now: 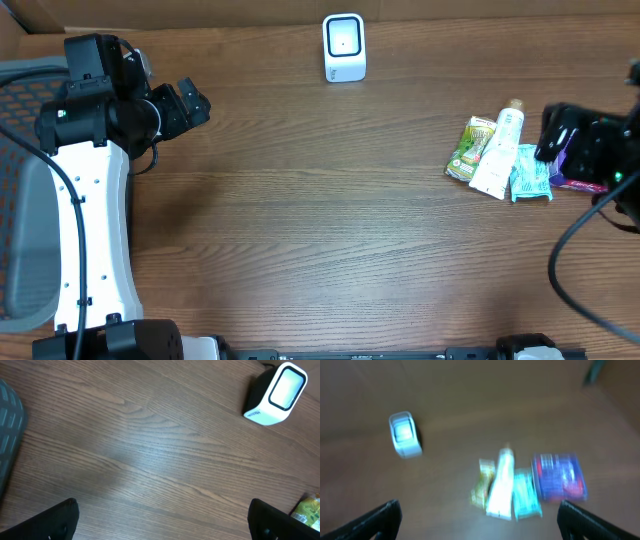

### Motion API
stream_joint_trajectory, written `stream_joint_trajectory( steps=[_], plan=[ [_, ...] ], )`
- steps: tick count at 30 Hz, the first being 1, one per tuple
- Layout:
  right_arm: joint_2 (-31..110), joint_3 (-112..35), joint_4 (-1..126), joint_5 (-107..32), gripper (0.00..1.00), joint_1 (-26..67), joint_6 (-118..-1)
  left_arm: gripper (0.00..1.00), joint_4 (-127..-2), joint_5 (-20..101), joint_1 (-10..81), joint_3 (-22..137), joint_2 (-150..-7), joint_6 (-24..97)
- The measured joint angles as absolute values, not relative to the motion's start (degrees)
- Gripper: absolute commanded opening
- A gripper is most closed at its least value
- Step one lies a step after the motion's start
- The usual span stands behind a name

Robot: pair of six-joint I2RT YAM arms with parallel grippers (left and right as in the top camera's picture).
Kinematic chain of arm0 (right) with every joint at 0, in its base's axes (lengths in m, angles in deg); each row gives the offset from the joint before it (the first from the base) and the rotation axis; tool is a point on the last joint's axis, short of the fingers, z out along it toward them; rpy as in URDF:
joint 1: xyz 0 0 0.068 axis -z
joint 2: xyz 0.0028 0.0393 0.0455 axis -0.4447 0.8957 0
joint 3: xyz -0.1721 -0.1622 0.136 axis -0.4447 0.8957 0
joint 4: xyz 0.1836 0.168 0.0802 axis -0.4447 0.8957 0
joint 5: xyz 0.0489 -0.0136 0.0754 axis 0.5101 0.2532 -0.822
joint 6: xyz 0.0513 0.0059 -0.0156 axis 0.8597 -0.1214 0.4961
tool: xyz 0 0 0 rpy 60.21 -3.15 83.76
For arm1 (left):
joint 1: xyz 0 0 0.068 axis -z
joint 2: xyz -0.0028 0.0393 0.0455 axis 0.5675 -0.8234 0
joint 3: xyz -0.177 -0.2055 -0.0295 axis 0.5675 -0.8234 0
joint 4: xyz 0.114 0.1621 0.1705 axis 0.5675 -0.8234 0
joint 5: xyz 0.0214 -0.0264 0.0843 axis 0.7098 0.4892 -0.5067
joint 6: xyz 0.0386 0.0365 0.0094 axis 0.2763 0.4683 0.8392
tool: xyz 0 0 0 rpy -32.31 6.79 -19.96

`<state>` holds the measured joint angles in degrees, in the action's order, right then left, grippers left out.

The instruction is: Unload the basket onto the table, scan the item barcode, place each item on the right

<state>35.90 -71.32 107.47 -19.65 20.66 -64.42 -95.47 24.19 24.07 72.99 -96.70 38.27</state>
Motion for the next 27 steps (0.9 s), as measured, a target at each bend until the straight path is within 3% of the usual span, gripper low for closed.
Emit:
stream_joint_trajectory(
  steps=[7,18,27],
  plan=[
    [24.58,-52.02,82.62,-18.62,1.00,20.66,-68.77,1.00,-95.47,24.19,24.07,72.99,-96.70,38.27],
    [2.81,-5.96,42.49,-21.88,1.00,22.08,-70.35,1.00,-95.45,24.19,24.07,72.99,-96.70,38.27],
    [-13.98,22.58,22.64,-25.22,1.00,22.61,-70.37,1.00,-95.52,24.21,24.07,72.99,-96.70,38.27]
  ],
)
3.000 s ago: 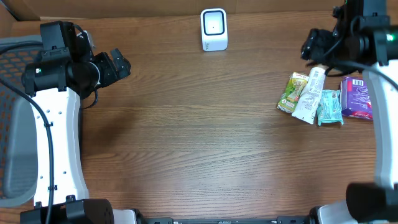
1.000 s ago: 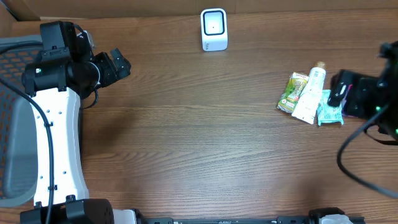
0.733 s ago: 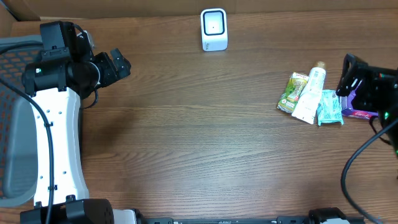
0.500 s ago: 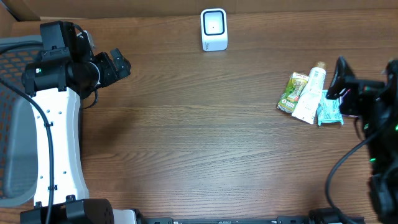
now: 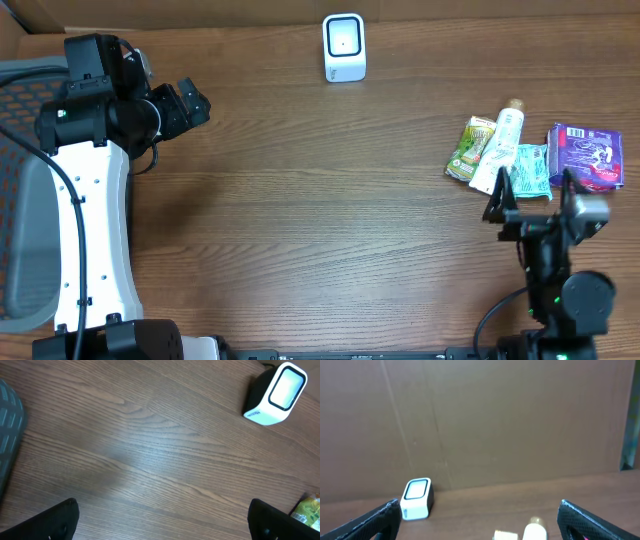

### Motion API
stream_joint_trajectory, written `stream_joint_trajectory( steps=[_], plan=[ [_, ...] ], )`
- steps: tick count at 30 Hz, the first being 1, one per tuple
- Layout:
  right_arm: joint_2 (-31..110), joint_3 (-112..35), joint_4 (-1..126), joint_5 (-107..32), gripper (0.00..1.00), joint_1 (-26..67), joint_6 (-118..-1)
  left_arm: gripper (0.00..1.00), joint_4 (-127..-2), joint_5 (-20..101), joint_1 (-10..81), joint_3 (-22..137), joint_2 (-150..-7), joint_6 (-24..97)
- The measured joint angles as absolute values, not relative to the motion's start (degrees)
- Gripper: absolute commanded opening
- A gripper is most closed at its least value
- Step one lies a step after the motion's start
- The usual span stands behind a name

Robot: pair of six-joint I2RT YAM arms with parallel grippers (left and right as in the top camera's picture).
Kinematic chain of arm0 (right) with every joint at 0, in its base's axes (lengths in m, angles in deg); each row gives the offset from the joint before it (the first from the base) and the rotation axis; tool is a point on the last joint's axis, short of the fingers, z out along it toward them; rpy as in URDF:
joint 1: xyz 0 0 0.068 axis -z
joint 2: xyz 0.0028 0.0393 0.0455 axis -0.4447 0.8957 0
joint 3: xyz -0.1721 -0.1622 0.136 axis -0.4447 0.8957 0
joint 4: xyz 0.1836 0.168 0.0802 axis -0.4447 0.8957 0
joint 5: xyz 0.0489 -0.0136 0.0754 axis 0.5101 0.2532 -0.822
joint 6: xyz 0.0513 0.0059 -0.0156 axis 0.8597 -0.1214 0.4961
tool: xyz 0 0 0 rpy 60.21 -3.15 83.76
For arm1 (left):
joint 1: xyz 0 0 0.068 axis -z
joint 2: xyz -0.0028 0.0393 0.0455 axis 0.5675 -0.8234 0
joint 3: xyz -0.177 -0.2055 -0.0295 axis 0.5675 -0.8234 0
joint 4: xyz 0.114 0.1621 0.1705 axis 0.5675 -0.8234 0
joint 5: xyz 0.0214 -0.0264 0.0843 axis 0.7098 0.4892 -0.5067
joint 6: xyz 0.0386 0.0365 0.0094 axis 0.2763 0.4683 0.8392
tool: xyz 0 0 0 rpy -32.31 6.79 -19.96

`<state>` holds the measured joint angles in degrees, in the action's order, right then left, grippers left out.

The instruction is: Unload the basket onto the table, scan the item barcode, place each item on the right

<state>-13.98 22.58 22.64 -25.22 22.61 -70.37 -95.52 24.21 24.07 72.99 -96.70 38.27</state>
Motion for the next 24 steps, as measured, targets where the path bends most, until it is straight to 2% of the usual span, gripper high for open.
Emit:
stream_joint_trajectory(
  steps=[9,17,24],
  plan=[
    [-23.37,34.03,20.37,-25.68,1.00,22.61,-70.37,1.00,-95.50,24.21,24.07,72.99,-96.70,38.27],
    [-29.91,34.73,29.00,-24.74,1.00,22.61,-70.39,0.99,-95.52,24.21,24.07,72.99,-96.70,38.27],
    [-30.28,34.73,34.91,-26.49,1.00,22.57,-70.37,1.00,-95.50,24.21,24.07,72.99,-96.70,38.27]
  ],
)
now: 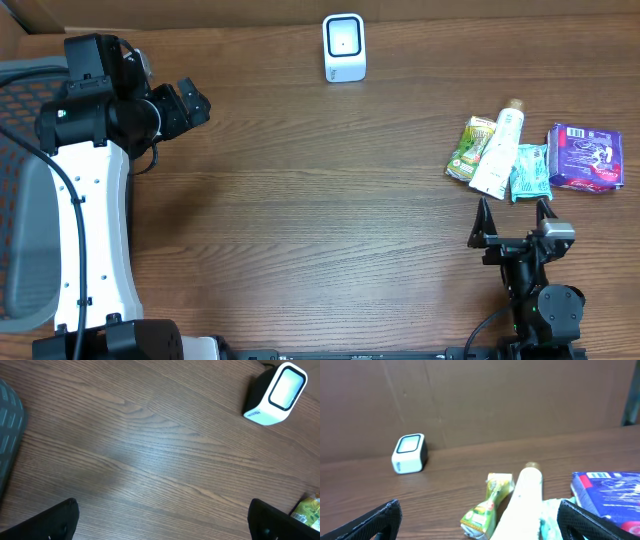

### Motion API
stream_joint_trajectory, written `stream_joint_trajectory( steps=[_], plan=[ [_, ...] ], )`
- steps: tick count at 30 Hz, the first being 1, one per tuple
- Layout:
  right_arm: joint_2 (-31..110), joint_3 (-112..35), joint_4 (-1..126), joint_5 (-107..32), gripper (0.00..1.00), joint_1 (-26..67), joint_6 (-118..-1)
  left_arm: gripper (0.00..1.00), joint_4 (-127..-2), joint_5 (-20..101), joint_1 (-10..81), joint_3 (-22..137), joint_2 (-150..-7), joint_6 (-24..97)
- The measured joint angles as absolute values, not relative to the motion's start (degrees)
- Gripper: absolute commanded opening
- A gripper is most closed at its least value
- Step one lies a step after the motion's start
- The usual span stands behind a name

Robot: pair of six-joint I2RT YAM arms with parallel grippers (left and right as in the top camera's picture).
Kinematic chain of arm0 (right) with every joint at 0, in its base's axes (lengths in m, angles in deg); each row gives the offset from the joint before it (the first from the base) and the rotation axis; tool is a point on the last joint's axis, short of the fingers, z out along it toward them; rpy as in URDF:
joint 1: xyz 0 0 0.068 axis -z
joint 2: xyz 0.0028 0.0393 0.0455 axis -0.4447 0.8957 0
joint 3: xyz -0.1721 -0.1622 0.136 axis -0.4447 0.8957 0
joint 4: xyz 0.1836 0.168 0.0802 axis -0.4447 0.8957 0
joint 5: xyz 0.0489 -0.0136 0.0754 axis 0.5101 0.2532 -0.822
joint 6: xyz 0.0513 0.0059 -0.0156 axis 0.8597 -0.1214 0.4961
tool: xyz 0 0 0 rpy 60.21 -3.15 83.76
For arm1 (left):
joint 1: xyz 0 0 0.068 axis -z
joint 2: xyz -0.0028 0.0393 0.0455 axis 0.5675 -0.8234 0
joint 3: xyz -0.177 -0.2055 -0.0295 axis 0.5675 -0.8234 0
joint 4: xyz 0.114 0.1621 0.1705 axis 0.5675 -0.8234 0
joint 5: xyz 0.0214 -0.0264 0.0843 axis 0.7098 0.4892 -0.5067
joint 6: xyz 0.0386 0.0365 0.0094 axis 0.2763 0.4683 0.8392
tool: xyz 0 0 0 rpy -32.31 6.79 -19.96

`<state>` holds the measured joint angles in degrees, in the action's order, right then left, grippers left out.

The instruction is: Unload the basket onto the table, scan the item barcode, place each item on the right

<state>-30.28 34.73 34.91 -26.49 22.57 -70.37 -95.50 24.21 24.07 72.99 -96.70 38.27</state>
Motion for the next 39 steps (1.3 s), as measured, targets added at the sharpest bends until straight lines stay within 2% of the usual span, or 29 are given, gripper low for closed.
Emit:
stream_joint_trajectory(
  steps=[33,39],
  plan=[
    [-30.28,34.73,35.04,-29.20,1.00,22.54,-70.35,1.00,-95.47,24.14,24.14,72.99,-96.44,38.27],
    [-30.28,34.73,35.10,-29.20,1.00,22.54,-70.37,1.00,-90.14,17.76,28.31,72.02,-90.10,38.31]
  ],
)
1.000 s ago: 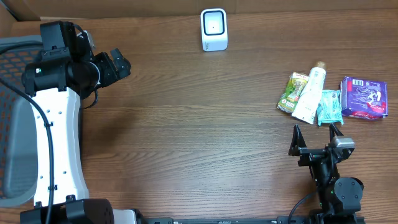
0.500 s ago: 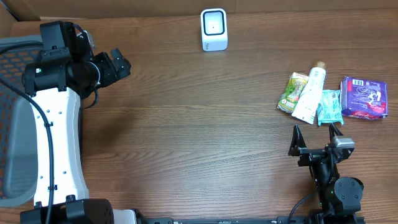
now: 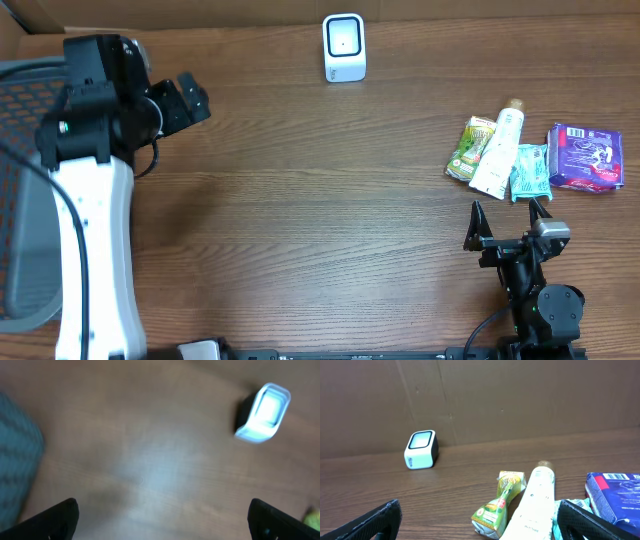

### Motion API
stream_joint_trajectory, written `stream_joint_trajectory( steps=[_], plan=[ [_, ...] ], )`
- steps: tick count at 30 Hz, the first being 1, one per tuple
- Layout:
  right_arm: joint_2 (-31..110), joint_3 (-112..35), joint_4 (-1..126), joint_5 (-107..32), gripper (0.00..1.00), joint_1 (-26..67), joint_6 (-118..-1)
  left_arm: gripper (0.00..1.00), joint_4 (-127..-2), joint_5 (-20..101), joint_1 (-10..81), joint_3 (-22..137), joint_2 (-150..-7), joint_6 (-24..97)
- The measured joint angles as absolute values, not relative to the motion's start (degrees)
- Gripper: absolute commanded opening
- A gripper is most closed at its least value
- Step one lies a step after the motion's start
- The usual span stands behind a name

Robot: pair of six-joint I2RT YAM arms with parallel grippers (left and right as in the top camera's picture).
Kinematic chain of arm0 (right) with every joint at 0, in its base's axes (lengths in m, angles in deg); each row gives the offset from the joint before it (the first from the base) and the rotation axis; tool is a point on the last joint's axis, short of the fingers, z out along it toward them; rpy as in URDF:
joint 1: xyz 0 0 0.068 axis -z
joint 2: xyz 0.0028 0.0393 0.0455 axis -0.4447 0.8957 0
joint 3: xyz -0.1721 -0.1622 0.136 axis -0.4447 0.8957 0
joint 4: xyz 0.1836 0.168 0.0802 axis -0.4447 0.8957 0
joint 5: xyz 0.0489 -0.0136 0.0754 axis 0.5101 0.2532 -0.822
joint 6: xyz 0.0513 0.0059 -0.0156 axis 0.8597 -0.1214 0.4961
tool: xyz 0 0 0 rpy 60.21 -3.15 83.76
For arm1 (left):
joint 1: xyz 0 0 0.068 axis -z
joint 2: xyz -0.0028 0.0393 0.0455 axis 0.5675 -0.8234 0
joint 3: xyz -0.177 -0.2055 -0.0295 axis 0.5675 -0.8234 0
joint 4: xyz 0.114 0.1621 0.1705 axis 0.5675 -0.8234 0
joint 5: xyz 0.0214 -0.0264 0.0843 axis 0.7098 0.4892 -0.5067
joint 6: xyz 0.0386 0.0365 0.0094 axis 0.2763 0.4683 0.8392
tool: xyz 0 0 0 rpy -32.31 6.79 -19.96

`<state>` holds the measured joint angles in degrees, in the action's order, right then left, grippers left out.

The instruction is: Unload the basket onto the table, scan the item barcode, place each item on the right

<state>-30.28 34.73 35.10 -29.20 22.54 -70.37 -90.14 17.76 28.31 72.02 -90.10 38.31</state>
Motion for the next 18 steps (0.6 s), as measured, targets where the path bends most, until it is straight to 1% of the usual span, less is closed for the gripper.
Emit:
stream_joint_trajectory(
  steps=[2,5,8,13,18],
  plan=[
    [-30.28,34.73,35.12,-29.20,1.00,22.54,-70.37,1.00,-86.08,15.05,30.74,70.34,-85.97,38.79],
    [-30.28,34.73,35.12,-29.20,1.00,22.54,-70.39,1.00,-75.80,12.84,34.06,63.70,-76.00,41.89],
    [-30.28,34.73,35.10,-29.20,1.00,22.54,-70.37,0.99,-66.71,11.88,34.08,53.40,-64.81,44.98],
    [-30.28,34.73,35.10,-29.20,1.00,22.54,-70.37,0.99,-55.45,11.51,34.06,34.76,-49.93,50.13],
    [-30.28,34.73,35.08,-29.18,1.00,22.54,-70.37,1.00,-44.24,12.12,34.06,17.67,-38.65,55.62]
  ],
)
